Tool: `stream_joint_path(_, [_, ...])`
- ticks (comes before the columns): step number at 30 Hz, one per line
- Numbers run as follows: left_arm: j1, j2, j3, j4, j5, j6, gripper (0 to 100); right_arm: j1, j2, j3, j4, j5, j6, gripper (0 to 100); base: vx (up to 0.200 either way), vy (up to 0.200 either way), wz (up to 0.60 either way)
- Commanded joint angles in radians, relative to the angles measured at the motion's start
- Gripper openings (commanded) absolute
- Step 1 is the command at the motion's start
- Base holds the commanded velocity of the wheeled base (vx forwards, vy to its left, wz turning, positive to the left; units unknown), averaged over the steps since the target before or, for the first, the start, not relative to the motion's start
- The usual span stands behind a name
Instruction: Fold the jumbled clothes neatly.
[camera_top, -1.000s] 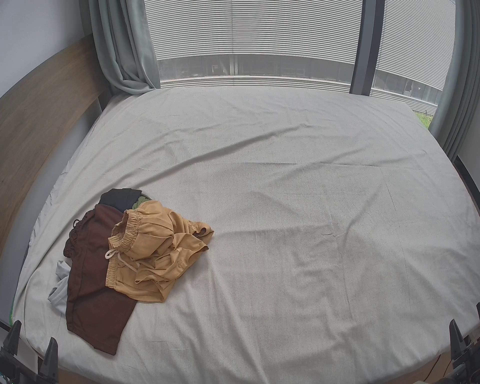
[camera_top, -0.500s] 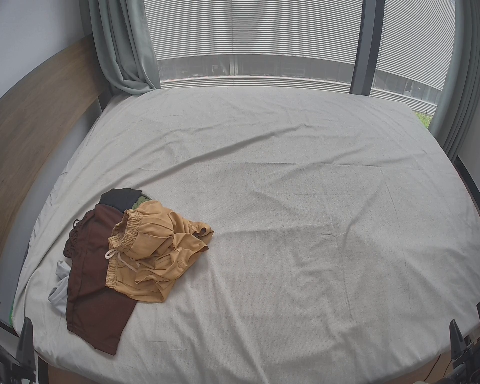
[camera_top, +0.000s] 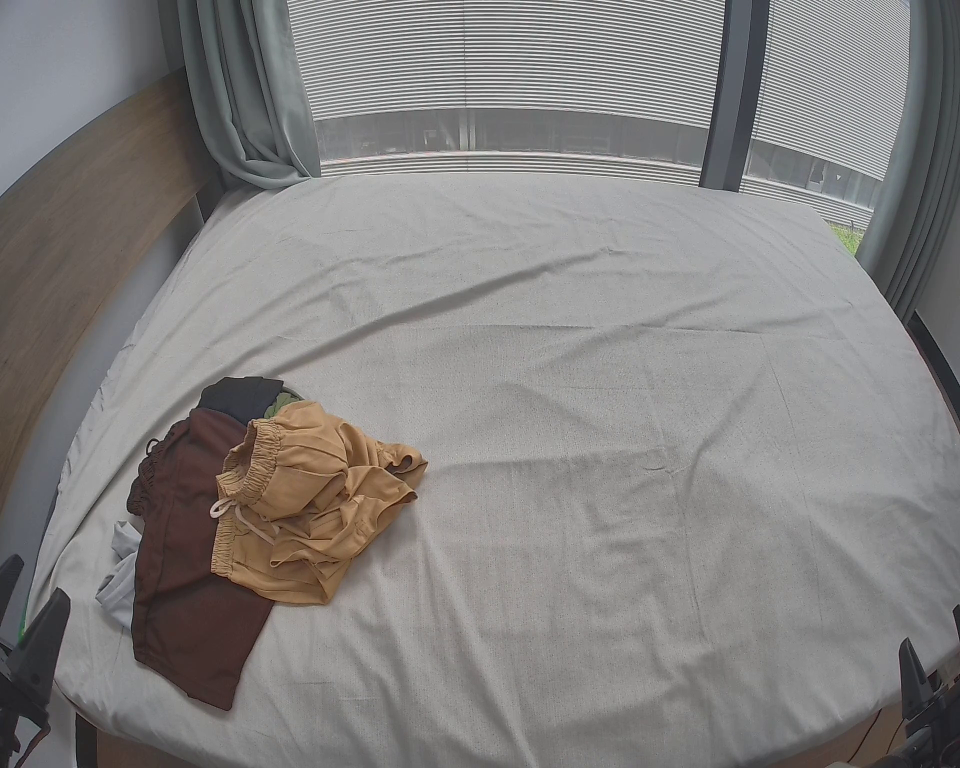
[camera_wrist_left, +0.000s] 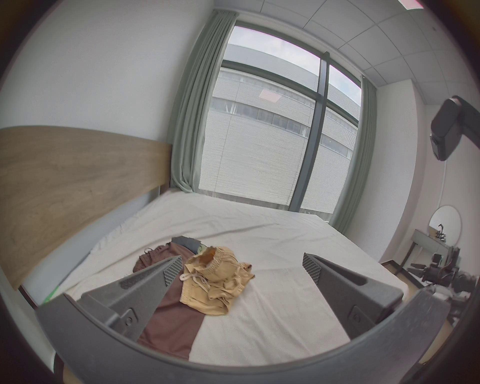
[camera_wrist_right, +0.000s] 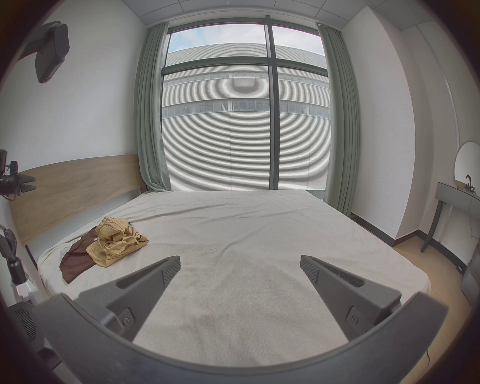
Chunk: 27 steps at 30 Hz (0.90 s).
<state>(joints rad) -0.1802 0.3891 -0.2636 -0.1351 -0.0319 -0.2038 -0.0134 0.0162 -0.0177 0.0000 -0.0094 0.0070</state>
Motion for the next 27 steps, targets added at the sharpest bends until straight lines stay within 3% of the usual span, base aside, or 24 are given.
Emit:
stream_joint_path(1, [-0.013,0.177,-0.023,-0.014,-0.019,-0.042,100,0.0,-0.016,0.016,0.0,0.0,-0.002,100,0.0,0.0,0.0])
stream_joint_path(17, [0.033,0.548,-0.155,-0.147,-0.086,-0.058,100,0.0,-0.016,0.016,0.0,0.0,0.001,100,0.0,0.0,0.0])
stream_joint_path(19, [0.061,0.594,-0.16,-0.164,-0.12,-0.058,100,0.0,-0.016,0.016,0.0,0.0,-0.001,100,0.0,0.0,0.0])
stream_joint_path(25, [0.234,0.754,-0.164,-0.261,-0.329,-0.055,100,0.0,-0.016,0.016,0.0,0.0,-0.001,100,0.0,0.0,0.0])
stream_joint_path(27, [0.255,0.775,-0.166,-0.276,-0.356,-0.055,100,0.0,-0.016,0.016,0.0,0.0,-0.001,100,0.0,0.0,0.0])
